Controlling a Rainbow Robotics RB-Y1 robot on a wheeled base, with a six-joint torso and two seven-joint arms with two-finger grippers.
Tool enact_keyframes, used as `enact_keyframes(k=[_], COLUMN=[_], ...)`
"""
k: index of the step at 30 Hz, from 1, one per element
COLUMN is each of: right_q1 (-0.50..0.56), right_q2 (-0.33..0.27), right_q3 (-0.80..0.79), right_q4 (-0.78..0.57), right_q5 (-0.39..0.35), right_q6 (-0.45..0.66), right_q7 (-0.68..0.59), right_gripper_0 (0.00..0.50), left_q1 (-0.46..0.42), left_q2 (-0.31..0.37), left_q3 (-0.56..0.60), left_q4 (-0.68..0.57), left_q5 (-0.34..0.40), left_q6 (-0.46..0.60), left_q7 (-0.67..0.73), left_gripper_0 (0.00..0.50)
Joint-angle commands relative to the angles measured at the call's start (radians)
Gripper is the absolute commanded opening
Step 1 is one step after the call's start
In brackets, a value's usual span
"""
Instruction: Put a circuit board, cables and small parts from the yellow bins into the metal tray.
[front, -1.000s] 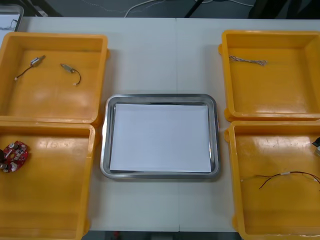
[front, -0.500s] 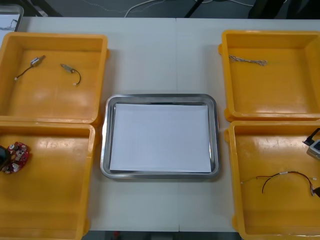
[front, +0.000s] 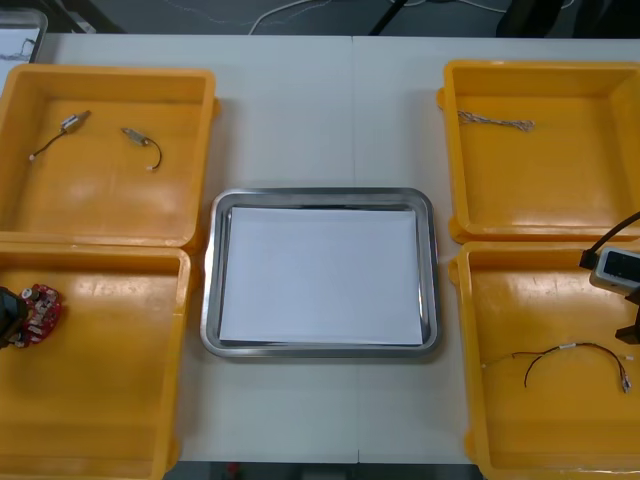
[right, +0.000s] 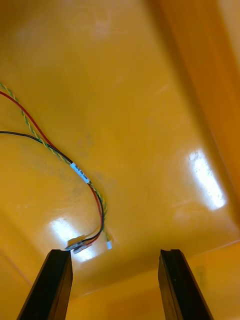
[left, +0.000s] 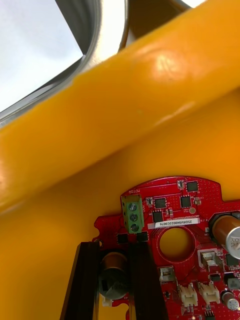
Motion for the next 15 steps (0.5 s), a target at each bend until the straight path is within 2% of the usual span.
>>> enact_keyframes(k=[1, 10, 15], right_q1=[-0.029, -0.028, -0.026], right_q2=[-0.017, -0.017, -0.017], right_q3=[0.032, 0.101, 0.125], right_q4=[-0.024, 0.031, 0.108], right_q5=[-0.009, -0.003, -0.004], right_q6=[-0.035, -0.125, -0.181], right_q7=[0.132, 0.255, 0.256], right_gripper_0=[0.500, 0.500, 0.500], left_q1=[0.015, 0.084, 0.139], left_q2=[-0.038, -0.078, -0.096], left_q3=[-0.034, -0.074, -0.105], left_q4=[-0.070, -0.149, -0.199], left_q5=[-0.014, -0.021, -0.027], left_q6=[0.009, 0.010, 0.010], left_q7=[0.052, 0.043, 0.035], left_gripper_0=[0.000, 0.000, 0.000])
